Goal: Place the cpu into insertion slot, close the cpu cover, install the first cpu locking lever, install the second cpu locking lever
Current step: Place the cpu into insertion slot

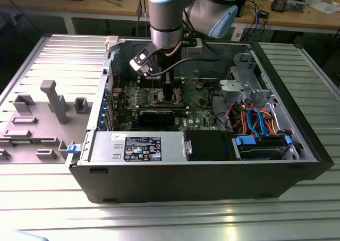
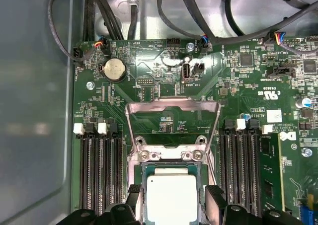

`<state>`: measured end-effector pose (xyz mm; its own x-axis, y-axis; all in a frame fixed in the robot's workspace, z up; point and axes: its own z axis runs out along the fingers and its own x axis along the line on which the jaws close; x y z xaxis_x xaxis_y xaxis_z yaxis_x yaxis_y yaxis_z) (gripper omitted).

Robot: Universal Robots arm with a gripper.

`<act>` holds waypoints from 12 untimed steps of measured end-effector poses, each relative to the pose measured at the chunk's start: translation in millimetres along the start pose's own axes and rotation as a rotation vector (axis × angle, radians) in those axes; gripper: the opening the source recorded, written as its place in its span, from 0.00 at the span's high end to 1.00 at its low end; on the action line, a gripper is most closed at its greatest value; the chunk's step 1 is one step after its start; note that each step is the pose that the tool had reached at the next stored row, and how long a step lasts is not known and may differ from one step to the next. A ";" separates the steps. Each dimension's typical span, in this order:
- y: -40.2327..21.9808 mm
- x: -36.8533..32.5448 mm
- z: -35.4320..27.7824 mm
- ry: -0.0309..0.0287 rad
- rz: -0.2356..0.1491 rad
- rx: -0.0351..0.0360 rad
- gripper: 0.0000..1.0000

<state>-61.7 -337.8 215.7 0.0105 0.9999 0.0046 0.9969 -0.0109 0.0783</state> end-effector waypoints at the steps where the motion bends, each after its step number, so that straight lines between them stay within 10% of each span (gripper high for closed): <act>1: 0.0 0.0 -0.5 0.0000 0.000 -0.0001 0.38; 4: 0.0 0.0 -0.7 0.0000 0.000 0.0000 0.40; 12: 0.1 0.0 -0.8 0.0001 0.000 -0.0001 0.89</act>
<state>-61.7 -337.8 216.5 0.0105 0.9999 0.0046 0.9969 -0.0108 0.0783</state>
